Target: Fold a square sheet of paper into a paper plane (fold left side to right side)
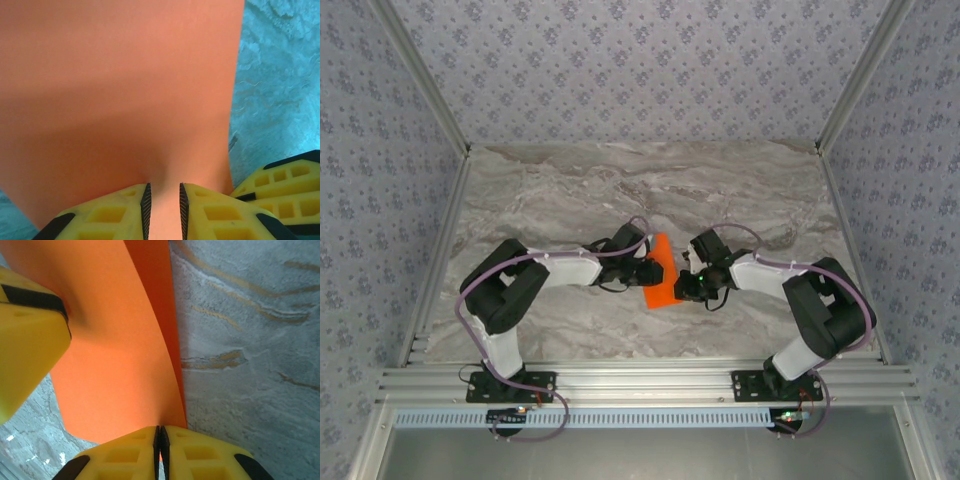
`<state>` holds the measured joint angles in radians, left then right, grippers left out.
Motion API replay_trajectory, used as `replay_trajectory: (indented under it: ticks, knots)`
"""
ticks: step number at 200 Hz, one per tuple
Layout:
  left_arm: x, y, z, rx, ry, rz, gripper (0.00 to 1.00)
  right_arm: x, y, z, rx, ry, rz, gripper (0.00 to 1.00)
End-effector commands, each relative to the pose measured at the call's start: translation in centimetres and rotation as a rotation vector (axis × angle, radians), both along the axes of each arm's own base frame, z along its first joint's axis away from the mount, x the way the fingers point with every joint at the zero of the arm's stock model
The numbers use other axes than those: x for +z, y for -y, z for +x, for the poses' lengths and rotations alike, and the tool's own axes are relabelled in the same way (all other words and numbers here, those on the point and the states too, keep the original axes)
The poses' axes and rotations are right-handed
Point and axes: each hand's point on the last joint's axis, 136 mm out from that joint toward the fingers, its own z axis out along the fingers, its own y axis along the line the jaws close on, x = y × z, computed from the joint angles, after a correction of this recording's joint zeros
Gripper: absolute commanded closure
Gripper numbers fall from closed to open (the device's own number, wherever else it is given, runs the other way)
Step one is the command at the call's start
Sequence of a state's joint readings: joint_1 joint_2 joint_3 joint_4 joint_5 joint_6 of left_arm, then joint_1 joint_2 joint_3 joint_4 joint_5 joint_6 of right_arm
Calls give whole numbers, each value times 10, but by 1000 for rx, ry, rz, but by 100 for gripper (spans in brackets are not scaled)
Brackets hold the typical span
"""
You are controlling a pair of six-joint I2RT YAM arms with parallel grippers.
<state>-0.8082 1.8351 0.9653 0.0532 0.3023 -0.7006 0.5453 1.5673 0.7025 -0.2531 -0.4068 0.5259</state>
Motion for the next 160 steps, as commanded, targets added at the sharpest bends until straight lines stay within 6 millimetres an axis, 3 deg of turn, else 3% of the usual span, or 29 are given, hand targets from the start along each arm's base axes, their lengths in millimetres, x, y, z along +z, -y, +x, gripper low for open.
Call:
replay_trajectory:
  ticks: [1,56,104,160]
  knots:
    - [-2,0,12,19,7,10,76,-26,26,-14,-5,-49,-159,85]
    - [-17,-12,35,93,81,56,76,-27,32,-15,2,-54,-199,85]
    - [-28,-37,51,190,117,155,77,-30,40,-22,5,-71,-238,86]
    - [-27,-50,77,256,137,171,77,-36,46,-29,6,-89,-255,86]
